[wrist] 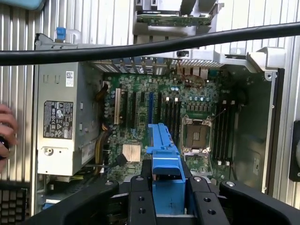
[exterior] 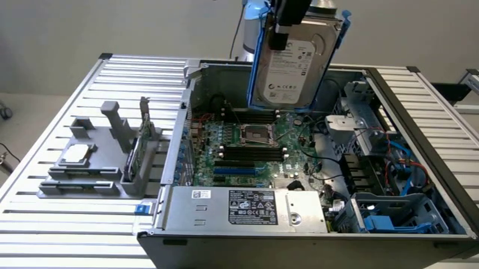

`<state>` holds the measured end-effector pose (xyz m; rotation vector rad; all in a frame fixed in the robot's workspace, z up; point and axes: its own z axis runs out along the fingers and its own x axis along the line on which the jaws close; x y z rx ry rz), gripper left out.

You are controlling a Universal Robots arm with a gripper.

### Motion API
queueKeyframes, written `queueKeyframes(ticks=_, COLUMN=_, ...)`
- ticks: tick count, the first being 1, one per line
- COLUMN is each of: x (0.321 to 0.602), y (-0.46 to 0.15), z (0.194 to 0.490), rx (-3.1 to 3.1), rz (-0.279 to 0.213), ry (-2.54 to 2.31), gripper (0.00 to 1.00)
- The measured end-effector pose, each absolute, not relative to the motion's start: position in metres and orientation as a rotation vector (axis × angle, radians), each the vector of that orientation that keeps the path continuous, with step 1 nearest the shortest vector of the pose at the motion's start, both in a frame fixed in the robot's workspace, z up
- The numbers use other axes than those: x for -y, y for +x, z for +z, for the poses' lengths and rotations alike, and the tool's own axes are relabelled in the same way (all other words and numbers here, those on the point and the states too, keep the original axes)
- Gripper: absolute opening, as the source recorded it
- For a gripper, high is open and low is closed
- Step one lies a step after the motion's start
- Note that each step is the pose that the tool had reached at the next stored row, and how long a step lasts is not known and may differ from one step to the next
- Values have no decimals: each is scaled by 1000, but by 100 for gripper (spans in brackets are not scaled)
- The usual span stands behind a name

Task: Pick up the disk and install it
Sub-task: 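Pick up the disk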

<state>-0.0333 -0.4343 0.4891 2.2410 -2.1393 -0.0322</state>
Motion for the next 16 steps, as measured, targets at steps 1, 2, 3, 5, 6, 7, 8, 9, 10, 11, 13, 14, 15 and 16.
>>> queueKeyframes(ticks=1, x=437, y=-31, z=489, rx=2139, rz=-32, ry=2241, gripper=33)
queueKeyframes(ticks=2, x=440, y=-28, z=489, rx=2139, rz=-32, ry=2241, gripper=33)
queueKeyframes(ticks=3, x=443, y=-25, z=489, rx=2139, rz=-32, ry=2241, gripper=33)
queueKeyframes(ticks=5, x=448, y=-19, z=489, rx=2139, rz=-32, ry=2241, gripper=33)
queueKeyframes(ticks=6, x=451, y=-17, z=489, rx=2139, rz=-32, ry=2241, gripper=33)
queueKeyframes(ticks=7, x=454, y=-14, z=489, rx=2139, rz=-32, ry=2241, gripper=33)
queueKeyframes(ticks=8, x=456, y=-11, z=489, rx=2139, rz=-32, ry=2241, gripper=33)
queueKeyframes(ticks=9, x=459, y=-8, z=489, rx=2139, rz=-32, ry=2241, gripper=33)
queueKeyframes(ticks=10, x=462, y=-5, z=489, rx=2139, rz=-32, ry=2241, gripper=33)
queueKeyframes(ticks=11, x=464, y=-2, z=489, rx=2139, rz=-32, ry=2241, gripper=33)
queueKeyframes(ticks=13, x=470, y=4, z=489, rx=2139, rz=-32, ry=2241, gripper=33)
queueKeyframes(ticks=14, x=472, y=7, z=489, rx=2139, rz=-32, ry=2241, gripper=33)
queueKeyframes(ticks=15, x=475, y=10, z=489, rx=2139, rz=-32, ry=2241, gripper=33)
queueKeyframes(ticks=16, x=477, y=13, z=489, rx=2139, rz=-32, ry=2241, gripper=33)
